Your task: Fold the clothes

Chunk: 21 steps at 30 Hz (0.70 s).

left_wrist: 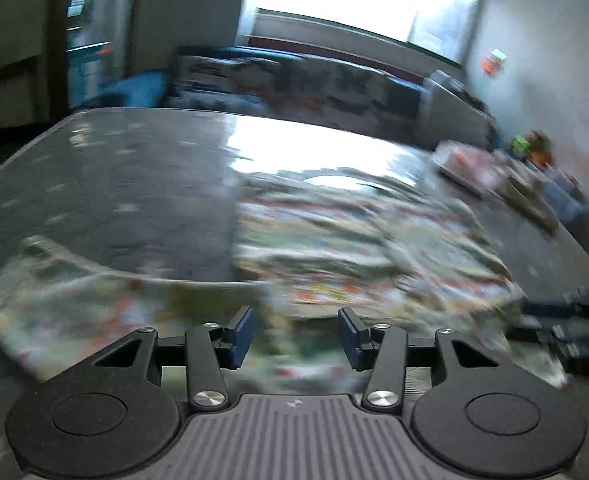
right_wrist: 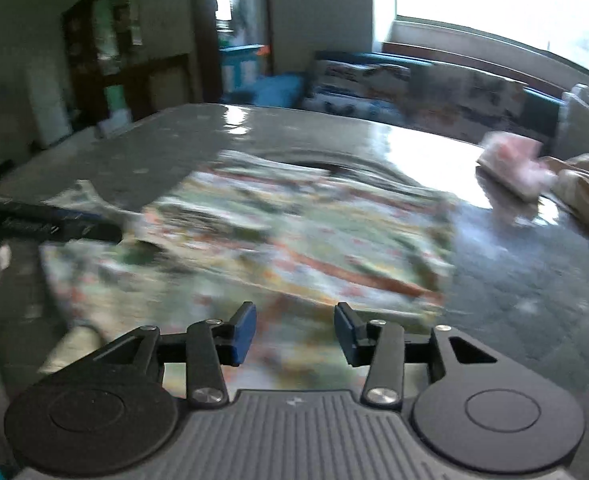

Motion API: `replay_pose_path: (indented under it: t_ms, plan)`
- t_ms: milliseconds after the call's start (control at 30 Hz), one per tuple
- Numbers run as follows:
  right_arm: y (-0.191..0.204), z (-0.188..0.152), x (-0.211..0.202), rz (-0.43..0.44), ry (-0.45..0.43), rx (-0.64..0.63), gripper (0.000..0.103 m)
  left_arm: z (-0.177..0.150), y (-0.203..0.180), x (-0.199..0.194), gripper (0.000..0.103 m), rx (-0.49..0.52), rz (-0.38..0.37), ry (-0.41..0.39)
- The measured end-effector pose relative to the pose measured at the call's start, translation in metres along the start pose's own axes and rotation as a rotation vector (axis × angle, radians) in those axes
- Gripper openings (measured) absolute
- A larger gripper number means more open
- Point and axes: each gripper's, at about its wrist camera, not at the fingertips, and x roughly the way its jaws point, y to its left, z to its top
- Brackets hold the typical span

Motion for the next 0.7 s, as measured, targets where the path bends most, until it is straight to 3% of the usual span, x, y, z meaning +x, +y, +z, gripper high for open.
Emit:
replay_pose_path:
  t_ms: [167,367,700]
  plan:
    - [0.031,-0.003,0.013,0.089,0.012,-0.055,0.047,0.000,0.058,-0.022,0.051,-0.141,0.172,-0.040]
    - [0.043,-0.012,0.029,0.091,0.072,-0.082,0.050,0.002,0.117,-0.028,0.053,-0.242,0.369,-0.066]
    - [0.037,-0.008,0.008,0.068,0.041,-0.065,0.050,0.010,0.151,-0.001,0.053,-0.283,0.466,-0.038]
